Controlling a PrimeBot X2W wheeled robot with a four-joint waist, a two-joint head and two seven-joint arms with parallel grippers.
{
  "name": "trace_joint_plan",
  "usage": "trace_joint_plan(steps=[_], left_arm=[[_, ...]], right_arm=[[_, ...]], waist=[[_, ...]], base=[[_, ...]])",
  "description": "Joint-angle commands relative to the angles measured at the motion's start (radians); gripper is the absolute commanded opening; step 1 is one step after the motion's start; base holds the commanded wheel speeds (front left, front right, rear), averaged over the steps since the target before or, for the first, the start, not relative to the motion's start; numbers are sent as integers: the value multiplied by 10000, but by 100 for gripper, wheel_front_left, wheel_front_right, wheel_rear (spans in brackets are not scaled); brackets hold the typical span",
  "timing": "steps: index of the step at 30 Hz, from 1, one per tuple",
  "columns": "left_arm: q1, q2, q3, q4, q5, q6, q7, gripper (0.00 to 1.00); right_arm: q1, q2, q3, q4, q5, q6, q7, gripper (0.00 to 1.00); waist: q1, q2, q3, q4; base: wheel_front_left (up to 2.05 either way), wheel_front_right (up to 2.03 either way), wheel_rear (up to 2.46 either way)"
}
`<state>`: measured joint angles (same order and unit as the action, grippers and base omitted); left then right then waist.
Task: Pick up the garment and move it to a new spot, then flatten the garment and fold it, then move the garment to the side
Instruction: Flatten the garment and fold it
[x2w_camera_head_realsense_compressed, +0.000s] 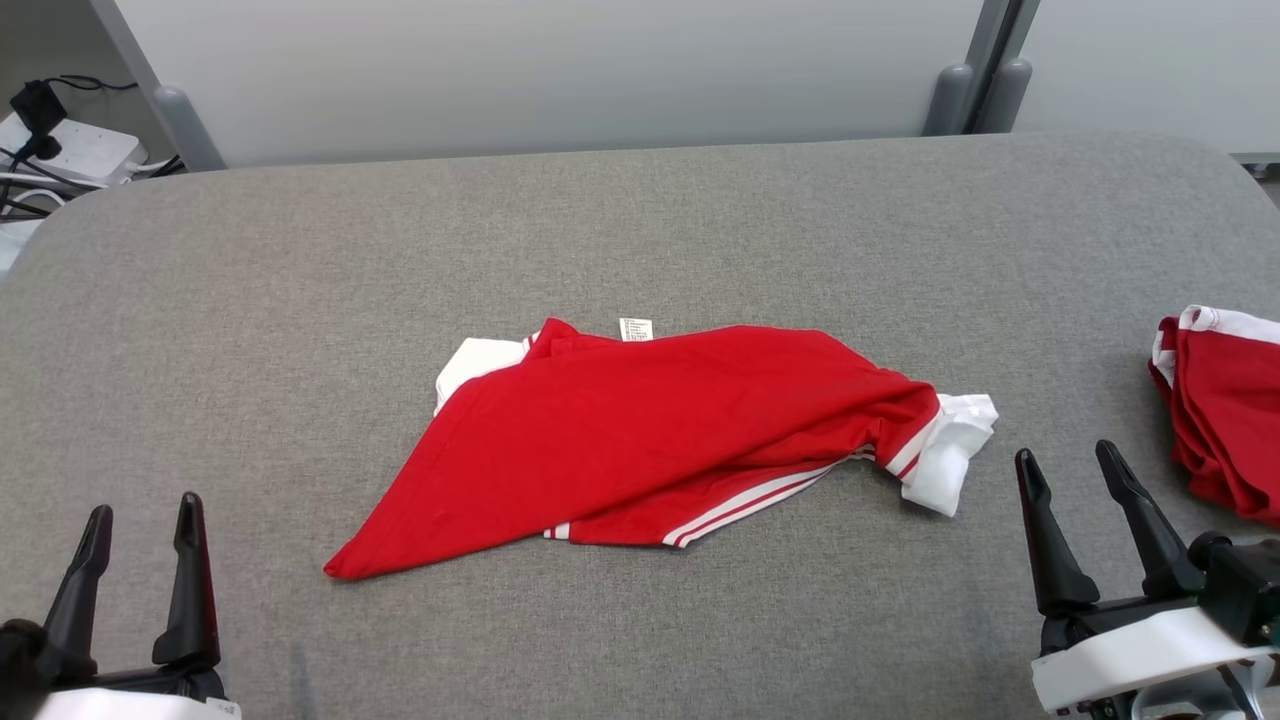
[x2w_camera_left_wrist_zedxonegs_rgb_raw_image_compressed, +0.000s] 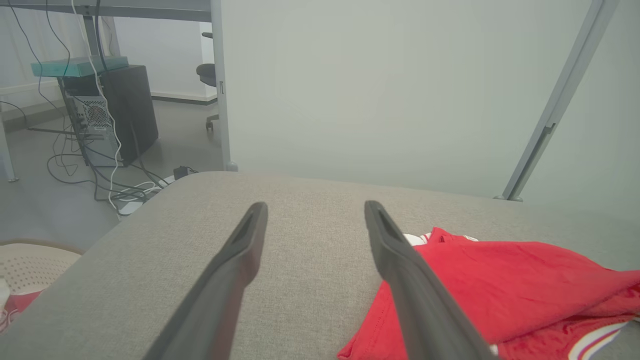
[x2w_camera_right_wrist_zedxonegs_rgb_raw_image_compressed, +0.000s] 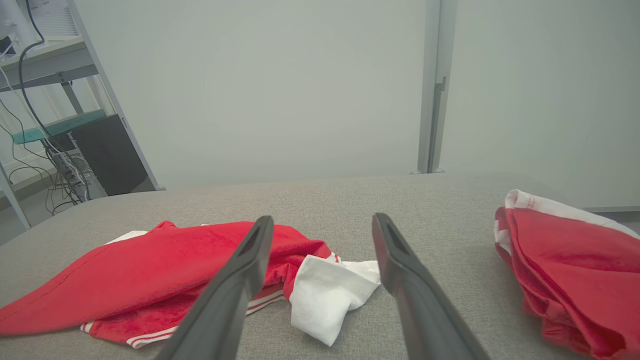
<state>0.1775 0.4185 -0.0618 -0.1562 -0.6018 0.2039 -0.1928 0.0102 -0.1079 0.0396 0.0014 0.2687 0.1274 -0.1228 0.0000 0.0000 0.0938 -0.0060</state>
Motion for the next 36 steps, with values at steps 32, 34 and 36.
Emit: trace_joint_plan(steps=[32,34,36], left_arm=[[-8831,444,-2332,5166,-2596,-2992,6703,100],[-9141,487,-2344,5571,-2836,-2924,7333,100],[-9429,501,-2322,5937,-3121,-2855,7941,100]], right_arm=[[-1879,143,738,-14,157,33,-967,100],[-1991,172,785,139,193,33,-1062,100],[-2094,199,855,274,227,33,-1140,100]], waist=[[0,0,2862,-2017],[0,0,2921,-2158],[0,0,2960,-2293]], base=[[0,0,0],[0,0,0],[0,0,0]])
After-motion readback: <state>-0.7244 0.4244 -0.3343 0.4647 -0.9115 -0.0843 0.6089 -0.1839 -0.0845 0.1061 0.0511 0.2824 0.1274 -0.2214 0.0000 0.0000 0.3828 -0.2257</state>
